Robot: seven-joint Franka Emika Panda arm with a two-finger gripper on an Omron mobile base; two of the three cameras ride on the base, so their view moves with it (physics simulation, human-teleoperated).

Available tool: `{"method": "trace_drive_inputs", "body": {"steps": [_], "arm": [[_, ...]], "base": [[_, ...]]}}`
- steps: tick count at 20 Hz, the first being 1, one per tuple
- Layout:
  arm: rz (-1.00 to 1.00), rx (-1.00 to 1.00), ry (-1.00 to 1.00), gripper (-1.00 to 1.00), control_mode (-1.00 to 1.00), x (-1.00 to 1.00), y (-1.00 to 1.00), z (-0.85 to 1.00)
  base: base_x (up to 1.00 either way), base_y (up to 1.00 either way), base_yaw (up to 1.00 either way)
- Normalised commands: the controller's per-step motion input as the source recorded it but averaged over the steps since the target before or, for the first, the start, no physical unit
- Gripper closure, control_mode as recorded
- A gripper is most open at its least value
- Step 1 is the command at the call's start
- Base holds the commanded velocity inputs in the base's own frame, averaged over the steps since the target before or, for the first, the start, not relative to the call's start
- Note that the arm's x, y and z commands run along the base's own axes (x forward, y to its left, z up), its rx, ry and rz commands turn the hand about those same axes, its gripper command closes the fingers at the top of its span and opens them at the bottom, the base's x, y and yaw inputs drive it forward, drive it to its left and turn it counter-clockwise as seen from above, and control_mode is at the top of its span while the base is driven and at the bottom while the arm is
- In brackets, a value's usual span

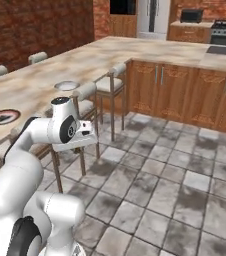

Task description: Take the chicken drumsticks from the pan and place one on each plate on the dining counter.

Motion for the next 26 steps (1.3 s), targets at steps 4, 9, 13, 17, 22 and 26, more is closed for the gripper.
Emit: {"method": "trace_drive_inputs", "body": {"steps": [4, 9, 13, 17, 22, 26], "arm": [[0.0, 0.0, 0.0, 1.0, 1.0, 0.0, 0.0, 0.0], [0.0, 0.0, 0.0, 1.0, 1.0, 0.0, 0.0, 0.0], [0.0, 0.0, 0.0, 1.0, 1.0, 0.0, 0.0, 0.0], [0.0, 0.0, 0.0, 1.0, 1.0, 0.0, 0.0, 0.0], [0.0, 0.0, 0.0, 1.0, 1.0, 0.0, 0.0, 0.0], [0.0, 0.0, 0.0, 1.0, 1.0, 0.0, 0.0, 0.0]], "base": [[0.85, -0.75, 0.51], [0.7, -0.79, 0.51], [0.7, -0.79, 0.5], [0.53, -0.81, 0.5], [0.42, -0.71, 0.47], [0.39, -0.53, 0.48]]}}
